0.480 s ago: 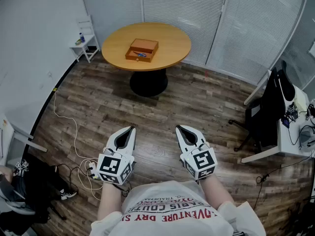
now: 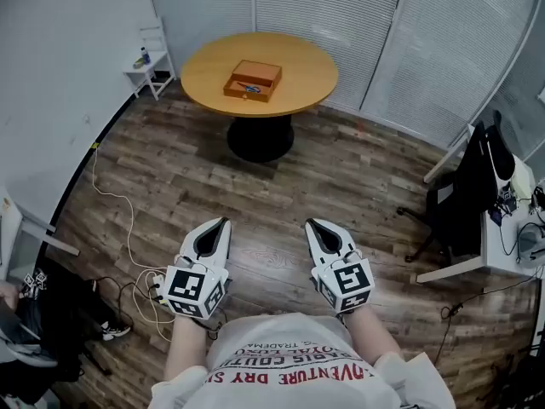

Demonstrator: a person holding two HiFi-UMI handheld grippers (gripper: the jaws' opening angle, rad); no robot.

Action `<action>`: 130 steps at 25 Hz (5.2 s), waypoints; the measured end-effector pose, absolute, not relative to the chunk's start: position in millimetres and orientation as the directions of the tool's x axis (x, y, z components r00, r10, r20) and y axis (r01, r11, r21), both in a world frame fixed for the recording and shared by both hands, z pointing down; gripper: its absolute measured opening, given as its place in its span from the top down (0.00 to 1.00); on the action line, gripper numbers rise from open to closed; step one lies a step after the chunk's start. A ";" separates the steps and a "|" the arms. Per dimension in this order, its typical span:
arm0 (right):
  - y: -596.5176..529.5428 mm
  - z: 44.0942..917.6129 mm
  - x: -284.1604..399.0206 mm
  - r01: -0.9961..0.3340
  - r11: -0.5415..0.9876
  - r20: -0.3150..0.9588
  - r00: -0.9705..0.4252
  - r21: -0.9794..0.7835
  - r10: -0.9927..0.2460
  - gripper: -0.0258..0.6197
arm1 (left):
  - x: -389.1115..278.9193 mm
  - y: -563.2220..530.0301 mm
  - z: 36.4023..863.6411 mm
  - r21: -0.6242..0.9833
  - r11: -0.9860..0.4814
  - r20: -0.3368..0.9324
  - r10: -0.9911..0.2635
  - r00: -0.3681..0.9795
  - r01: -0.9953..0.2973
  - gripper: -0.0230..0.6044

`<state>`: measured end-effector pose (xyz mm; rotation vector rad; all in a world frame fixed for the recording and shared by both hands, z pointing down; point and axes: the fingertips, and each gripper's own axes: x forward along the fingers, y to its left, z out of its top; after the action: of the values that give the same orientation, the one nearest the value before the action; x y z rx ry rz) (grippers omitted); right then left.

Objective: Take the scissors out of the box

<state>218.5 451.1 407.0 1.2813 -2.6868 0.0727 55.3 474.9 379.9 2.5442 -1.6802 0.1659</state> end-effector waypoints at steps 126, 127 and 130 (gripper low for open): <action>-345.6 717.5 -51.4 -0.489 0.869 0.948 -0.304 -0.073 -0.092 0.82 | -189.1 -373.2 538.3 0.173 -0.512 0.353 -0.765 0.538 -0.841 0.95; -344.6 714.1 -52.8 -0.496 0.865 0.943 -0.318 -0.079 -0.097 0.82 | -189.0 -371.7 536.9 0.176 -0.511 0.351 -0.766 0.539 -0.841 0.95; -340.3 701.8 -55.0 -0.510 0.856 0.930 -0.348 -0.085 -0.115 0.82 | -190.0 -366.2 535.1 0.173 -0.503 0.354 -0.771 0.530 -0.847 0.95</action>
<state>-55.0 -340.3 701.8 0.4645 -1.9048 0.4386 -190.0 -366.2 535.1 2.4485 -1.3420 0.3310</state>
